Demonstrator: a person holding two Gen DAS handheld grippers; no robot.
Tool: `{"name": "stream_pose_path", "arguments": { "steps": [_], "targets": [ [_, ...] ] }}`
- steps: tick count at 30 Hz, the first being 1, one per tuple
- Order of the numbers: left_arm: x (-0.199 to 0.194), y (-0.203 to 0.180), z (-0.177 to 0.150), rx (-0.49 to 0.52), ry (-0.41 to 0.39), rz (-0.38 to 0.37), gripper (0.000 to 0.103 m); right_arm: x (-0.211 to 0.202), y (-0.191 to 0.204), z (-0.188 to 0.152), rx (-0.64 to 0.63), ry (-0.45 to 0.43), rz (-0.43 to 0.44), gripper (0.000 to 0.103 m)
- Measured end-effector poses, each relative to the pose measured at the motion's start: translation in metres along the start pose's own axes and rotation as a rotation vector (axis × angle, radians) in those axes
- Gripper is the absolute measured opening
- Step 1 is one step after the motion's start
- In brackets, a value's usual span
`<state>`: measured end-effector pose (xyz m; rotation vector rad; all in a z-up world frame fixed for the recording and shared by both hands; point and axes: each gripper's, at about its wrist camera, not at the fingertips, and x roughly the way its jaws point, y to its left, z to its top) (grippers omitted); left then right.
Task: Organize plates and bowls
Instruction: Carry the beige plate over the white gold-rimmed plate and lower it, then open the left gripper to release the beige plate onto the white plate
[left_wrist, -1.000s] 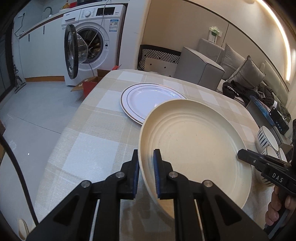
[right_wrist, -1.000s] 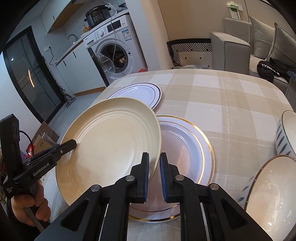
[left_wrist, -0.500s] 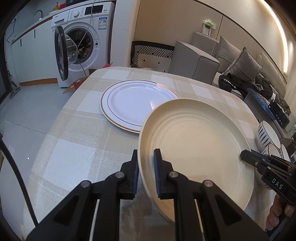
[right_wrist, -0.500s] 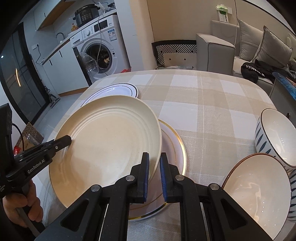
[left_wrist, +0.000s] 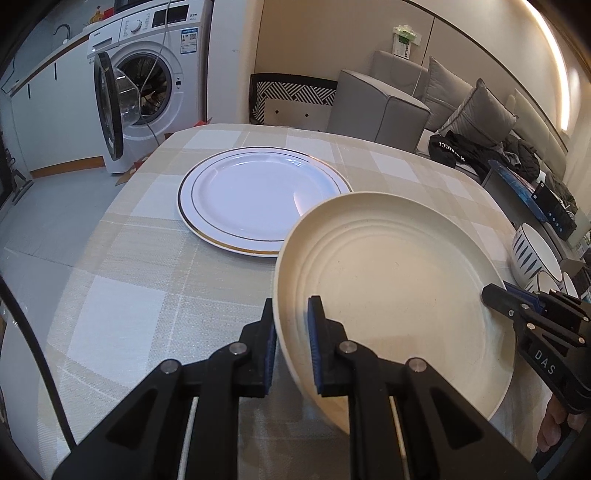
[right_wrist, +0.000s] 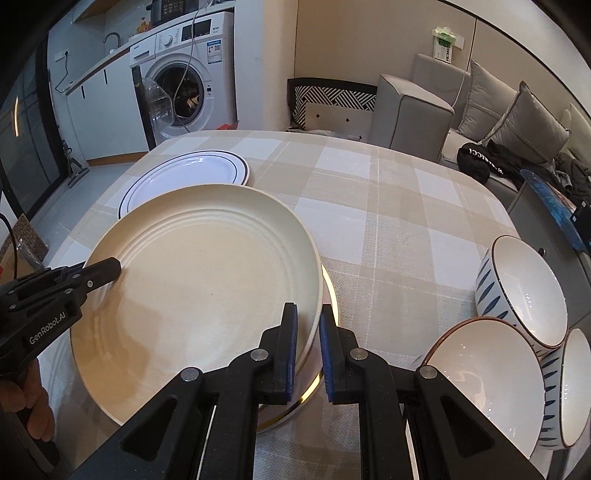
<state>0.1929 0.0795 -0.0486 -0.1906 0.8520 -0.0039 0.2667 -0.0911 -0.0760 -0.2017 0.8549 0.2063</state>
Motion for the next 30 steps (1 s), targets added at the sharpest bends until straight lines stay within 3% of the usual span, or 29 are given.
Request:
{"name": "stream_pose_path", "arguments": {
  "steps": [12,24,30],
  "targets": [
    [0.008,-0.007,-0.003,0.017,0.028,-0.02,0.014,0.006,-0.006,0.0,-0.025,-0.001,-0.059,0.014],
    [0.008,-0.012,-0.005,0.041,0.024,-0.016,0.014,-0.01,-0.004,0.004,-0.032,-0.072,-0.028,0.031],
    [0.006,-0.01,-0.006,0.041,0.032,-0.021,0.015,-0.017,-0.001,0.006,-0.035,-0.093,0.03,0.049]
  ]
}}
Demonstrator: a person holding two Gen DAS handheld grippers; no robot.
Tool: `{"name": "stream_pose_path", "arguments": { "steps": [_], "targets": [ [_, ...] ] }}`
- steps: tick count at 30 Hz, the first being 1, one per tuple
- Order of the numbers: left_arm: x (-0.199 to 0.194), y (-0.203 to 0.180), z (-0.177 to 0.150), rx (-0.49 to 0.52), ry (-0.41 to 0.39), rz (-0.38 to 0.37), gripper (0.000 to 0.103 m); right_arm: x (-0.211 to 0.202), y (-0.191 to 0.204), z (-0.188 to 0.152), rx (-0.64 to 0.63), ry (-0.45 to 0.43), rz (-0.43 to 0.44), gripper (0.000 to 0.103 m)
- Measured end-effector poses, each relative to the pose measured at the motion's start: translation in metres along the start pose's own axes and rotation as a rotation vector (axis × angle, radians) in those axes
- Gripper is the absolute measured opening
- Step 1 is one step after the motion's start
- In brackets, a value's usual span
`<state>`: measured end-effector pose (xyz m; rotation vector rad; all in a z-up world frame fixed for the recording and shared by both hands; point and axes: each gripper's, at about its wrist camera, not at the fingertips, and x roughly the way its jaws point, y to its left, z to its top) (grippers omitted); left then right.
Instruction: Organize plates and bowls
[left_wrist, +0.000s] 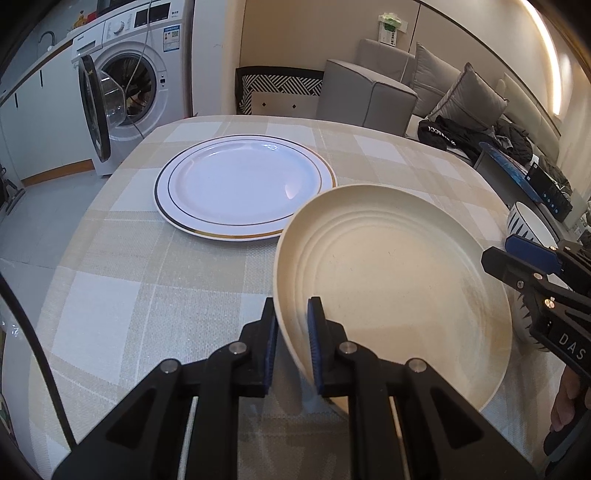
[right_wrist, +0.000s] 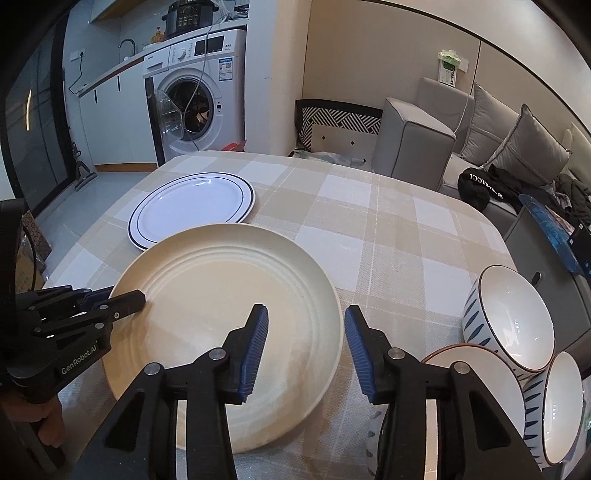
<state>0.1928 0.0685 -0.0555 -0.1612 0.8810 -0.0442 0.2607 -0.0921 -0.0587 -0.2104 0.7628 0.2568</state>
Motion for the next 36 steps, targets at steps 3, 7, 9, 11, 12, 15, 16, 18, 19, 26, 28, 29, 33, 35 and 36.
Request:
{"name": "stream_pose_path", "arguments": {
  "steps": [3,7,9,11,12,15,16,18,19,26,28,29,33,35,36],
  "targets": [
    [-0.004,0.004,-0.001,-0.01,0.0,0.008,0.019,-0.002,0.0,0.001,0.007,-0.003,0.024,0.056],
    [-0.013,0.012,-0.002,-0.04,-0.02,0.018,0.044,-0.006,-0.001,0.002,0.033,-0.016,0.072,0.073],
    [-0.019,0.017,-0.003,-0.052,-0.033,0.037,0.049,-0.008,0.0,0.002,0.038,-0.02,0.087,0.079],
    [-0.023,0.023,-0.003,-0.067,-0.036,0.051,0.051,-0.01,0.001,0.003,0.053,-0.025,0.114,0.085],
    [-0.025,0.025,-0.004,-0.075,-0.037,0.046,0.053,-0.011,0.0,0.003,0.061,-0.027,0.131,0.085],
    [-0.033,0.031,-0.004,-0.085,-0.055,0.069,0.063,-0.015,0.001,0.006,0.068,-0.035,0.169,0.089],
    [-0.037,0.033,-0.005,-0.087,-0.068,0.082,0.067,-0.017,0.002,0.007,0.068,-0.041,0.179,0.09],
    [-0.047,0.036,-0.005,-0.094,-0.106,0.101,0.09,-0.022,0.003,0.01,0.069,-0.053,0.201,0.093],
    [-0.052,0.037,-0.005,-0.095,-0.123,0.113,0.093,-0.025,0.003,0.012,0.067,-0.06,0.211,0.095],
    [-0.079,0.04,-0.003,-0.079,-0.172,0.158,0.101,-0.047,0.007,0.022,0.028,-0.115,0.259,0.099],
    [-0.087,0.04,-0.003,-0.074,-0.186,0.163,0.102,-0.053,0.006,0.026,0.023,-0.127,0.278,0.099],
    [-0.091,0.039,-0.002,-0.072,-0.194,0.165,0.102,-0.057,0.006,0.027,0.025,-0.14,0.283,0.1],
    [-0.108,0.037,0.0,-0.067,-0.222,0.173,0.103,-0.072,0.001,0.034,0.033,-0.177,0.323,0.1],
    [-0.118,0.036,0.001,-0.061,-0.238,0.176,0.103,-0.082,-0.004,0.037,0.038,-0.2,0.344,0.1],
    [-0.122,0.035,0.001,-0.057,-0.245,0.18,0.103,-0.086,-0.007,0.039,0.042,-0.21,0.353,0.1]
  ]
}}
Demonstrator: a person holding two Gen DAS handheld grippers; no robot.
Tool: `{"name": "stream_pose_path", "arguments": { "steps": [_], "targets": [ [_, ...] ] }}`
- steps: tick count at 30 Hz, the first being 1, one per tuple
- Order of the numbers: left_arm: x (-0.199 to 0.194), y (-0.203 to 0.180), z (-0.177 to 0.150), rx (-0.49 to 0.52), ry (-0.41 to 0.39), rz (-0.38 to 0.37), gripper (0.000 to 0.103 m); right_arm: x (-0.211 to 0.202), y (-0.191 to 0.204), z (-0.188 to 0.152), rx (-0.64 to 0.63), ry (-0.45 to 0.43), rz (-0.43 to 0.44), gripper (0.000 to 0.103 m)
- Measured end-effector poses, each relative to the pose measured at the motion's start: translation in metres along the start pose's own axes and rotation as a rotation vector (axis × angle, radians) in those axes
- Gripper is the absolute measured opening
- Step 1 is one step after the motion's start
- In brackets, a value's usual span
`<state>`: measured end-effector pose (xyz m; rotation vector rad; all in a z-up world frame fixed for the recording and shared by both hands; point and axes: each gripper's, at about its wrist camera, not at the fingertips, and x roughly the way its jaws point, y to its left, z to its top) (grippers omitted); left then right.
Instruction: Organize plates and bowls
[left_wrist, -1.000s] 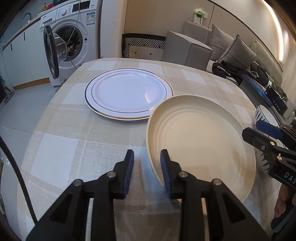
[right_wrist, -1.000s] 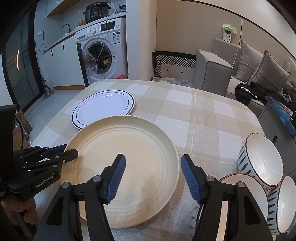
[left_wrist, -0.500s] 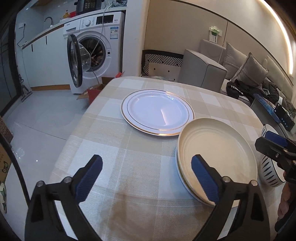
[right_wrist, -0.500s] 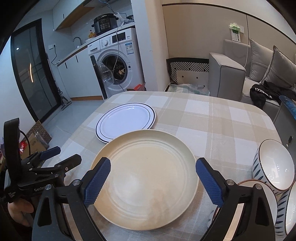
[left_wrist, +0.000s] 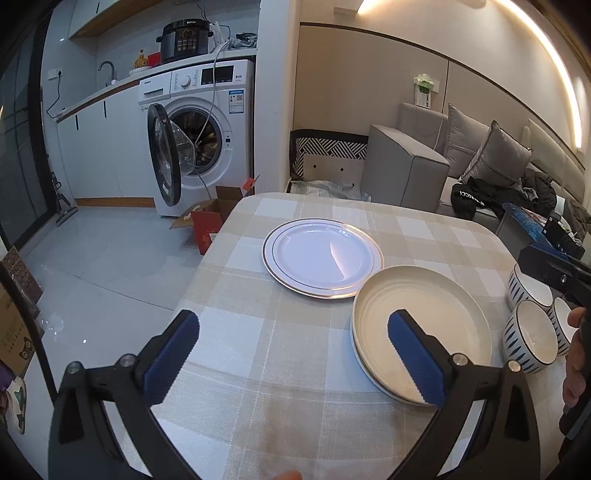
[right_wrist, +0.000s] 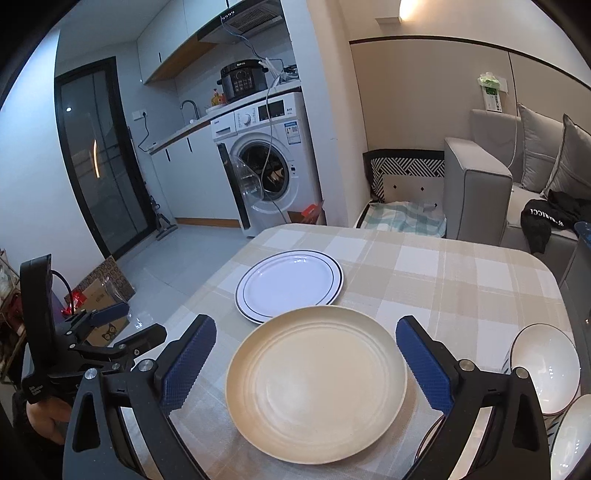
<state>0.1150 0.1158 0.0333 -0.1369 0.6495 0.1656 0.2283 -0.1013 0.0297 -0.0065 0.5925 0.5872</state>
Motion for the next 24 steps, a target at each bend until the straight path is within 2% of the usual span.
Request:
{"name": "stream_pose_path", "arguments": {
  "steps": [8,18,24],
  "targets": [
    [-0.028,-0.005,0.014,0.003,-0.042,-0.007,0.103,-0.037,-0.014,0.023,0.034,-0.076,0.053,0.1],
    [-0.045,-0.016,0.022,0.029,-0.078,-0.018,0.103,-0.066,-0.021,0.031,0.046,-0.112,0.06,0.1],
    [-0.052,-0.017,0.035,0.032,-0.106,-0.022,0.103,-0.082,-0.017,0.056,0.028,-0.161,0.048,0.1]
  ]
}}
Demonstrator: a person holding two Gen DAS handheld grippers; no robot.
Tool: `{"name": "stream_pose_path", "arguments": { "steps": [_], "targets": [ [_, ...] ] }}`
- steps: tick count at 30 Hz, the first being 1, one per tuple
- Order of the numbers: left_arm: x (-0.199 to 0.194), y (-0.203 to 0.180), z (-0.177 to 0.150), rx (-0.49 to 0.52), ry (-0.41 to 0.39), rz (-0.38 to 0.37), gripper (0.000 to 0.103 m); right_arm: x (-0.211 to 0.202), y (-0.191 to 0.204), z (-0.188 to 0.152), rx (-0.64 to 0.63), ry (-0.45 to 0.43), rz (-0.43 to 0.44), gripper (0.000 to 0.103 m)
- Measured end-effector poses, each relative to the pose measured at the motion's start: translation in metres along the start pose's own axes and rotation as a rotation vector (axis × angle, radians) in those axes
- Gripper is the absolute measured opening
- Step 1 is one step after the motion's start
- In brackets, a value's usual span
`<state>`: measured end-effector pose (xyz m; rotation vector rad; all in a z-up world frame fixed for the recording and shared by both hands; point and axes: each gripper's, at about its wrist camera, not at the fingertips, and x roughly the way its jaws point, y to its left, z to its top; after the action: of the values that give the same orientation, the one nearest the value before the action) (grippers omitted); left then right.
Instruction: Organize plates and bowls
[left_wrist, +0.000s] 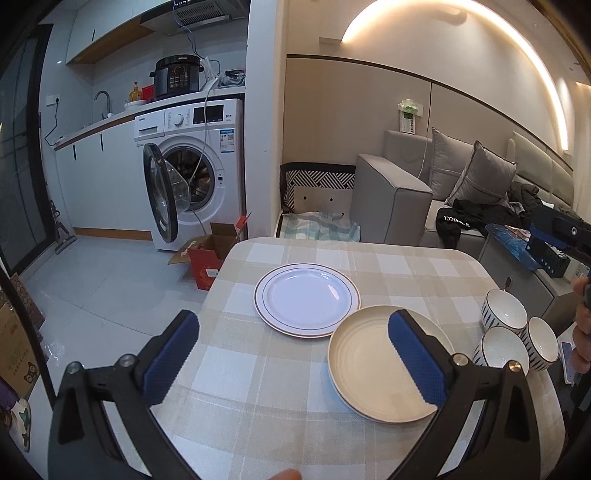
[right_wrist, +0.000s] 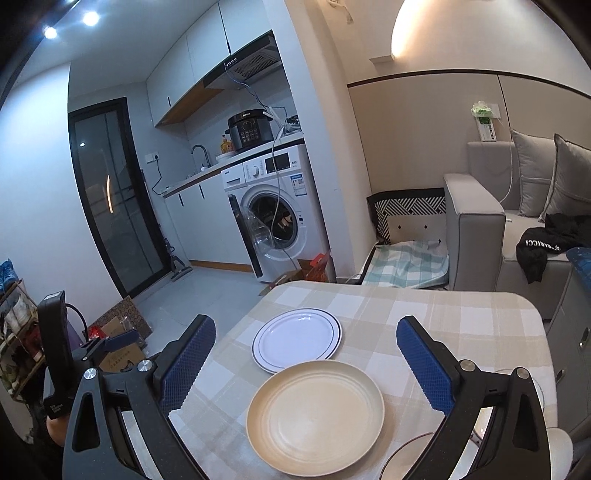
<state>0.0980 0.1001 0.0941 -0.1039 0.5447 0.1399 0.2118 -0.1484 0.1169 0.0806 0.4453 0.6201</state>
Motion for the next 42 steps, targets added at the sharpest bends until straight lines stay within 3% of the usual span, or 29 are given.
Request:
{"name": "stream_pose_path", "arguments": {
  "steps": [9,18,25,30,36,42],
  "targets": [
    [0.02,0.014,0.009,-0.025,0.029,0.013,0.103,0.021,0.009,0.032,-0.035,0.007,0.011,0.1],
    [0.073,0.029,0.003,-0.088,0.105,0.036,0.103,0.11,-0.003,0.016,0.007,0.198,0.076,0.1],
    [0.121,0.034,-0.003,-0.126,0.153,0.046,0.103,0.186,-0.013,-0.013,-0.001,0.346,0.073,0.1],
    [0.15,0.037,-0.01,-0.171,0.197,0.022,0.102,0.224,-0.021,-0.035,-0.028,0.407,0.052,0.1],
    [0.145,0.034,-0.017,-0.153,0.194,0.009,0.102,0.225,-0.033,-0.048,0.052,0.399,0.08,0.1],
    [0.105,0.034,-0.005,-0.135,0.134,-0.008,0.102,0.184,-0.025,-0.027,0.051,0.33,0.063,0.1]
  ]
}}
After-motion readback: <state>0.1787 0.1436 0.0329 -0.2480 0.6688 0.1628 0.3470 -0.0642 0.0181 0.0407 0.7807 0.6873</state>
